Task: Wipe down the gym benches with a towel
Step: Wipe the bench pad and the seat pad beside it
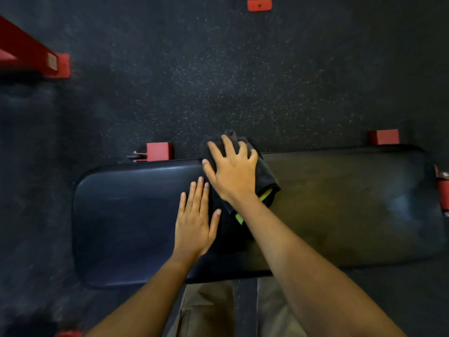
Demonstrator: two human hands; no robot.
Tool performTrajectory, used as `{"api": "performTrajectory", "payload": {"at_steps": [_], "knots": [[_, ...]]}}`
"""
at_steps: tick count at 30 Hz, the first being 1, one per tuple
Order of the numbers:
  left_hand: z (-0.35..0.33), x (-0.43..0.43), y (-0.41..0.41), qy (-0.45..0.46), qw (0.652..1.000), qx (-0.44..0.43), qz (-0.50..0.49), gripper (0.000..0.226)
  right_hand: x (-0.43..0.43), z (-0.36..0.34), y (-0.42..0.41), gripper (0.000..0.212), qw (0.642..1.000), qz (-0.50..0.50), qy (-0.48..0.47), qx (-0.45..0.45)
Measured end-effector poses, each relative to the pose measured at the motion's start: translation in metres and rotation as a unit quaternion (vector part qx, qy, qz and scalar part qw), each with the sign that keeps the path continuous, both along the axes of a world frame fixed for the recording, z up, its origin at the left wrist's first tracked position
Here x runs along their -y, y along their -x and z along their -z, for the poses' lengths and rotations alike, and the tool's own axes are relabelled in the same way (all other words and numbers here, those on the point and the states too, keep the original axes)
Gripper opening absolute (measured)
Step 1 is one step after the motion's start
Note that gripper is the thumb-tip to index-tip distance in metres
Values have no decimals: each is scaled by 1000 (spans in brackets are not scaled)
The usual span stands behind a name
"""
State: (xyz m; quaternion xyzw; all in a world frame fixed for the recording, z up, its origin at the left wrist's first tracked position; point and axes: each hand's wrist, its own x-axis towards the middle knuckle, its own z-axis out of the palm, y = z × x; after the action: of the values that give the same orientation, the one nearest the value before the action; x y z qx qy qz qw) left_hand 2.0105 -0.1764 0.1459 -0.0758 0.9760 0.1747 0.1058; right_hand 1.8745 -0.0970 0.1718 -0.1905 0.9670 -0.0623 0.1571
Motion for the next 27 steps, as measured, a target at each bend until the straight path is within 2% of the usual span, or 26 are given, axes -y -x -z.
{"api": "performTrajectory", "payload": {"at_steps": [4,8,11,13,16,18,20,22,25,27], "knots": [[-1,-2,0,3,1000,1,-4,62,-55,8,0,52,998,-33,28,-36],[-1,1,0,0,1000,2,-1,62,-120,7,24,56,988,139,-18,-63],[0,0,0,2,1000,2,-5,62,-105,6,30,61,968,236,-61,-57],[0,-1,0,0,1000,3,-6,62,-67,8,21,57,971,224,-70,-43],[1,0,-1,3,1000,3,-2,62,-10,7,-9,56,993,111,-11,-47],[0,0,-1,2,1000,5,2,62,-4,5,-21,57,999,13,15,-38],[0,-1,0,3,1000,0,0,62,-29,7,-14,58,998,-34,40,-41],[-1,-1,0,3,1000,-4,-5,62,-72,9,-2,59,997,-14,32,-64],[-1,-1,0,5,1000,-1,-5,62,-121,5,8,60,992,110,6,-58],[-1,-1,1,4,1000,0,-6,62,-117,3,9,62,984,168,-23,-54]]}}
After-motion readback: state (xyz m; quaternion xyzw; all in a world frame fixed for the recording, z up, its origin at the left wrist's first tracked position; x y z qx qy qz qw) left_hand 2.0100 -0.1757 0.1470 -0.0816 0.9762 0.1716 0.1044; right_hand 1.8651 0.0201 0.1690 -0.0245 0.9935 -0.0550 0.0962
